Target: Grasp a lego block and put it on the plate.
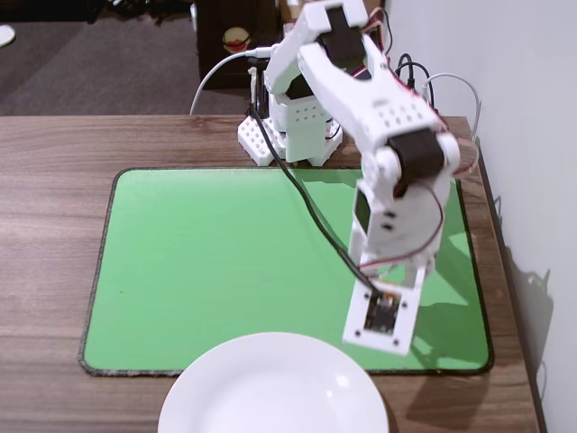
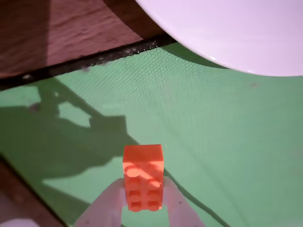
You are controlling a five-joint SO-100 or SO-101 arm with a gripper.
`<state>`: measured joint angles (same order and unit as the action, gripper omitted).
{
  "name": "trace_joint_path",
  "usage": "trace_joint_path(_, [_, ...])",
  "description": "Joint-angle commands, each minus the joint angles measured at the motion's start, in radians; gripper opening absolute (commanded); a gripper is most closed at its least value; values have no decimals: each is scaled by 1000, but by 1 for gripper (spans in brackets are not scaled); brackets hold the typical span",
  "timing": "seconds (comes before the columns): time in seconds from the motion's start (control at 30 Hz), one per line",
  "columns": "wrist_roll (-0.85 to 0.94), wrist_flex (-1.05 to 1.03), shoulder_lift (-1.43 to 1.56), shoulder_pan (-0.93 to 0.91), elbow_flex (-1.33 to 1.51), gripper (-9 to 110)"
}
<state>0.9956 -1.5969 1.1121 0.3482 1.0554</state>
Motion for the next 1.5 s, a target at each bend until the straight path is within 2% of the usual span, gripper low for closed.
trace_joint_path(0.0, [52, -23, 101, -15, -23, 7])
trace_joint_path(0.33, [160, -43, 190, -89, 2, 7])
trace_joint_path(0.73, [278, 97, 232, -215, 8, 7])
trace_joint_path(1.07, [319, 202, 127, -295, -12, 7])
trace_joint_path(1.47, [328, 230, -43, -322, -127, 7])
